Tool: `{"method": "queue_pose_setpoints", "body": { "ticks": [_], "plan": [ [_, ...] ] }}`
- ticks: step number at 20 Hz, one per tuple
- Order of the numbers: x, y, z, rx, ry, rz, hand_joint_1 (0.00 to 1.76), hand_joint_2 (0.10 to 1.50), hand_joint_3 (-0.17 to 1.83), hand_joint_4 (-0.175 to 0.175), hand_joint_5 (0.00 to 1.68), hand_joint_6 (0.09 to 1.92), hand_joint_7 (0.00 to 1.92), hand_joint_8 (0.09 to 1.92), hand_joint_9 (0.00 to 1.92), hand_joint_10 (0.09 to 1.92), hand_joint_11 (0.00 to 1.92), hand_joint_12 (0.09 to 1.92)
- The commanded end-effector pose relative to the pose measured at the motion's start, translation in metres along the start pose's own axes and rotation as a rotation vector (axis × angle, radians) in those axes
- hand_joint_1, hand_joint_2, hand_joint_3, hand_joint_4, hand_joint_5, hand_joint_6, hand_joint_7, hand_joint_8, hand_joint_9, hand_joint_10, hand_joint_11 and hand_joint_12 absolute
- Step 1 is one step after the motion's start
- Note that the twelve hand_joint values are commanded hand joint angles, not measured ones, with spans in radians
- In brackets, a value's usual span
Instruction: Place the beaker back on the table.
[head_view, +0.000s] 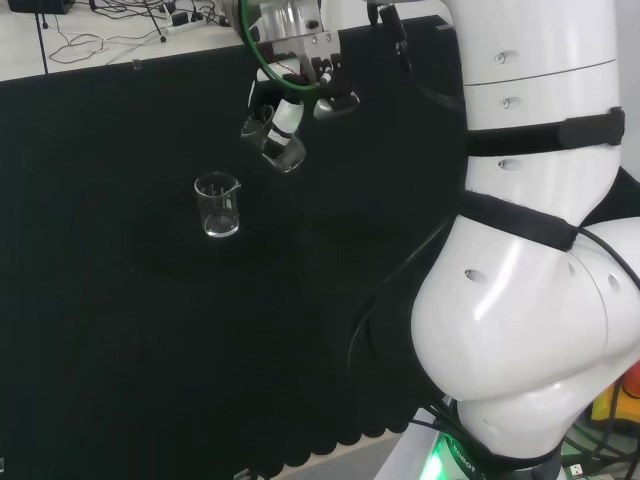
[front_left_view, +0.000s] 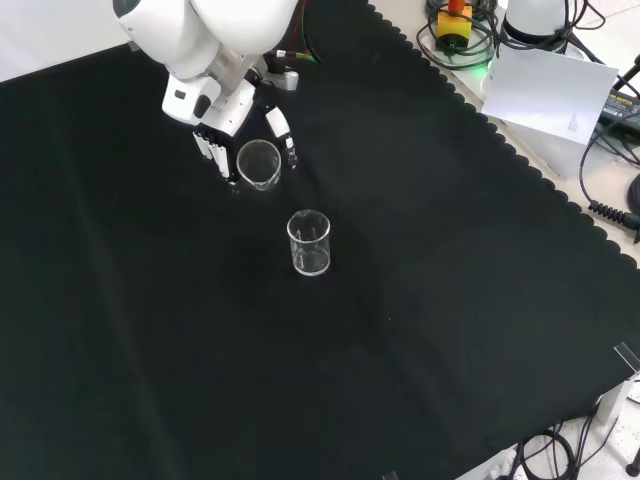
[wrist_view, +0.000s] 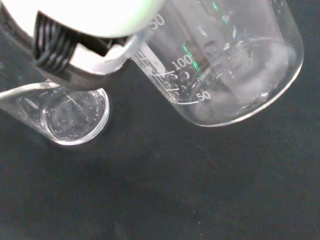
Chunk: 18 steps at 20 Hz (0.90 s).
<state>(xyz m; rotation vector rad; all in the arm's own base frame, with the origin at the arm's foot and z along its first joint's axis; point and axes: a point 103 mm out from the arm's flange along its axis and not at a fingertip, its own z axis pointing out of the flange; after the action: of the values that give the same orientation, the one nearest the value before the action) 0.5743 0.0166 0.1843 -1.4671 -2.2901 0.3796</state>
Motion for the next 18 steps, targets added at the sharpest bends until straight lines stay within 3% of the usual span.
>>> {"method": "queue_pose_setpoints", "body": {
  "ticks": [1,18],
  "plan": [
    [-0.011,0.007,0.021,-0.06,0.083,-0.056,1.11,0.71,0.64,0.145,1.18,0.82,1.55,0.27,1.54,0.09,1.12,0.88],
    [-0.028,0.021,0.066,-0.167,0.22,-0.091,1.11,0.7,0.64,0.158,1.19,0.81,1.53,0.29,1.53,0.1,1.09,0.92]
  ]
}}
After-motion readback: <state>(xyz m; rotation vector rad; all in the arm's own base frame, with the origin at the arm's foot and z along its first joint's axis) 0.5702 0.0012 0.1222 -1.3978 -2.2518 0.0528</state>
